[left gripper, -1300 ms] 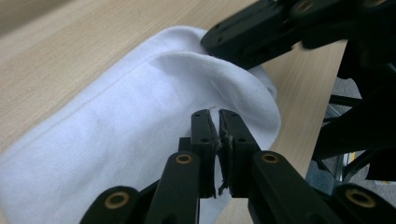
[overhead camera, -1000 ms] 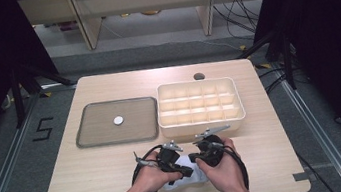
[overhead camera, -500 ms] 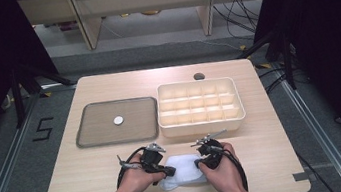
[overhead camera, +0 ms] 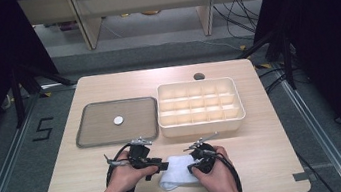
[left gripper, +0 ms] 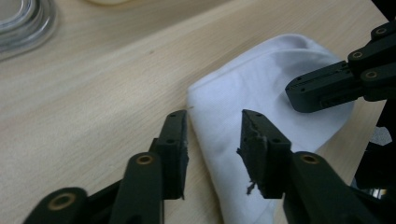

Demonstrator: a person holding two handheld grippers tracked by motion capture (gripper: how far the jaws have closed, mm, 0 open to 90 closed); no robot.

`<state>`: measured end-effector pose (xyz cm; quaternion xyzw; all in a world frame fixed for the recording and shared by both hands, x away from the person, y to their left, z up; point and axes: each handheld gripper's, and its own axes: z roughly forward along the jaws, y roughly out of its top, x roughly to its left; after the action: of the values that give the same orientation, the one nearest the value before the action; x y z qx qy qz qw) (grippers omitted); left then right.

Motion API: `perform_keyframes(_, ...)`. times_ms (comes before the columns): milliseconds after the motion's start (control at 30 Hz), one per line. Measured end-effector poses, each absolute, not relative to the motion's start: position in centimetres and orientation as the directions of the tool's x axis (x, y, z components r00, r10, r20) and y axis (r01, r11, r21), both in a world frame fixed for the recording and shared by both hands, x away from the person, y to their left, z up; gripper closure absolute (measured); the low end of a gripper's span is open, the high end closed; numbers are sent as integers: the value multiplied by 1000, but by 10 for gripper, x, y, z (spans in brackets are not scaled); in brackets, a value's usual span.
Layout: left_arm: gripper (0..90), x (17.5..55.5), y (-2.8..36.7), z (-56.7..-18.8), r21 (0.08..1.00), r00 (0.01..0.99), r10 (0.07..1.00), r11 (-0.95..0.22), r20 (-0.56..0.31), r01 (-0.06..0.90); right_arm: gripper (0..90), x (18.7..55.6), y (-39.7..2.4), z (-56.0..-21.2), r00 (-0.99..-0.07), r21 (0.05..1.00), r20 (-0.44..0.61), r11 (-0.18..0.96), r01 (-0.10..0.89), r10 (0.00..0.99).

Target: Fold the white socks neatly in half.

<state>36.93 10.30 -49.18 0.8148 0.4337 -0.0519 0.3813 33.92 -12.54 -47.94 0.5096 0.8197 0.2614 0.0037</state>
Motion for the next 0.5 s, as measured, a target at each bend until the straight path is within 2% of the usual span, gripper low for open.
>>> perform_keyframes(167, 542, 372, 98, -499, 519, 575, 673, -318, -465, 793, 900, 340, -127, -482, -457, 401, 299, 325, 857, 838)
perform_keyframes(300, 572, 375, 99, -503, 482, 567, 668, -339, -481, 808, 900, 341, -128, -486, -461, 405, 279, 332, 852, 842)
perform_keyframes(500, 627, 375, 93, -504, 456, 525, 672, -300, -523, 838, 900, 342, -129, -487, -462, 407, 284, 330, 852, 840)
